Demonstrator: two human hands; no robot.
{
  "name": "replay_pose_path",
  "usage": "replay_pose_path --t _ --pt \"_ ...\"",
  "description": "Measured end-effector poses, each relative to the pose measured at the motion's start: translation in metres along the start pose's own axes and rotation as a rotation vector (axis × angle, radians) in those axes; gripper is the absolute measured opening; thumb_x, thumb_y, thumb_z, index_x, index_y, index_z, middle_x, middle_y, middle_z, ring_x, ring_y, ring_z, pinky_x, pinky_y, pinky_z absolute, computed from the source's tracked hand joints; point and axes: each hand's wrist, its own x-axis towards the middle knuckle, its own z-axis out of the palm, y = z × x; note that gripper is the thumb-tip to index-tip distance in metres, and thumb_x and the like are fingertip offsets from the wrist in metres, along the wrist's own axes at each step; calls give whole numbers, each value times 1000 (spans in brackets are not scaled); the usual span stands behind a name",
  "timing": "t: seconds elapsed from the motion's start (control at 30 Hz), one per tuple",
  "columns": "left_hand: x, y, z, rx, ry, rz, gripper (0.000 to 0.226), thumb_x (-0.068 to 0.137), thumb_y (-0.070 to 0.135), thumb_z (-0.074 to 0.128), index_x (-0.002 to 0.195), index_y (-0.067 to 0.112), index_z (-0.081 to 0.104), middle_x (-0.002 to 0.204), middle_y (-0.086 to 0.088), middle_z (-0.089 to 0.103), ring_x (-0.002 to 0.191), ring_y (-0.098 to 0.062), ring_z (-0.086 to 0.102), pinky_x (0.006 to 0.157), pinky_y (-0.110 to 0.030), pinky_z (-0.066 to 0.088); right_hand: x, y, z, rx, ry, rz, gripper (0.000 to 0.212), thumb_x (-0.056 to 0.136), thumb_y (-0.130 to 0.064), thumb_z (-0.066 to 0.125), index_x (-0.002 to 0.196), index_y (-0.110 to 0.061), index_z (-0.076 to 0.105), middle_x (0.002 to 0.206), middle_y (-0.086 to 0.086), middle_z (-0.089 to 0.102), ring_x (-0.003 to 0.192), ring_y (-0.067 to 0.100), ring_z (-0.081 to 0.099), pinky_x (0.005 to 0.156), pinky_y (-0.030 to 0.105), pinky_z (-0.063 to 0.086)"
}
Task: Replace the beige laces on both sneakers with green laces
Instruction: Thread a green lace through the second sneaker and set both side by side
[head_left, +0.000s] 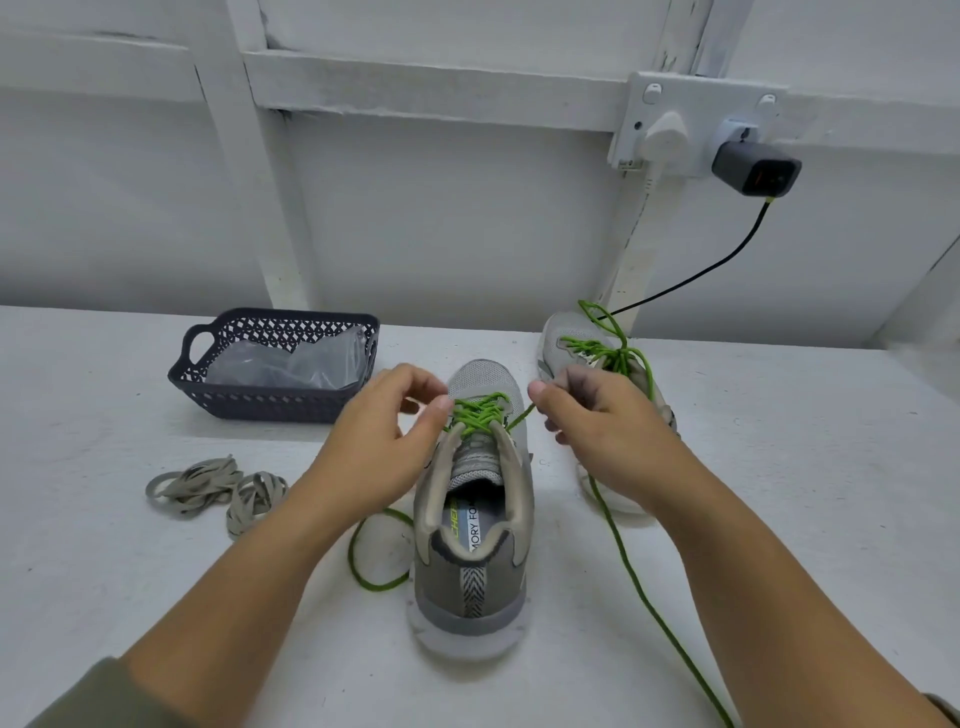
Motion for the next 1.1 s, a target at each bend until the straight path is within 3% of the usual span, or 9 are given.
replay_pose_path --t 0.23,0.4,0.5,0.57,0.7,0.8,0.9,1.0,1.1 --pt "26 25 15 70 -193 272 27 80 60 56 93 40 69 95 18 58 103 -10 47 91 -36 40 0 -11 7 -63 61 -154 35 92 -41 57 70 -14 55 50 -12 39 50 5 35 50 25 31" --pt "37 9 22 121 -31 -115 18 77 55 68 79 37 66 93 16 64 101 -15 60 89 -36 48 -7 -13 -6 -60 90 -174 38 92 -45 52 69 -16 50 56 -5 42 51 8 37 52 27 34" --pt "35 17 18 95 -50 194 31 73 65 62 100 50 64 108 20 57 116 -12 44 100 -45 38 -7 -11 -9 -99 63 -173 37 93 -45 52 73 -14 53 54 -8 41 50 7 37 51 29 33" --pt "36 28 14 51 -4 355 21 77 65 59 91 51 67 106 23 58 116 -9 38 99 -42 31 -6 -11 -8 -117 60 -179 36 93 -46 52 71 -17 52 51 -11 39 48 6 34 49 27 31" --pt "47 29 5 227 97 93 6 84 53 63 89 50 66 106 24 53 117 -13 37 86 -32 18 -9 -14 -8 -58 47 -185 37 93 -45 50 67 -20 46 49 -13 36 47 3 32 50 23 29" --pt "43 33 2 366 -5 357 41 88 49 59 128 53 51 127 18 44 119 -13 30 88 -27 14 -8 -15 -7 -68 27 -204 36 94 -45 50 66 -23 48 49 -13 37 47 3 32 51 27 30" --pt "42 41 3 391 -76 571 31 87 56 45 106 47 68 127 21 51 121 -19 30 84 -24 10 -7 -17 -5 -74 18 -203 35 94 -45 50 68 -22 50 48 -13 38 45 4 32 51 27 28" --pt "55 29 5 429 124 355 26 87 56 52 91 42 73 115 21 58 119 -25 36 80 -28 10 -10 -18 -7 -100 25 -219 38 94 -48 46 69 -20 48 49 -13 39 46 4 33 50 25 29" --pt "60 18 3 496 44 -48 23 92 51 55 107 40 69 126 14 52 122 -22 29 86 -32 15 -14 -19 -9 -122 26 -255 36 97 -43 39 72 -21 53 56 -17 47 56 3 43 55 20 31"
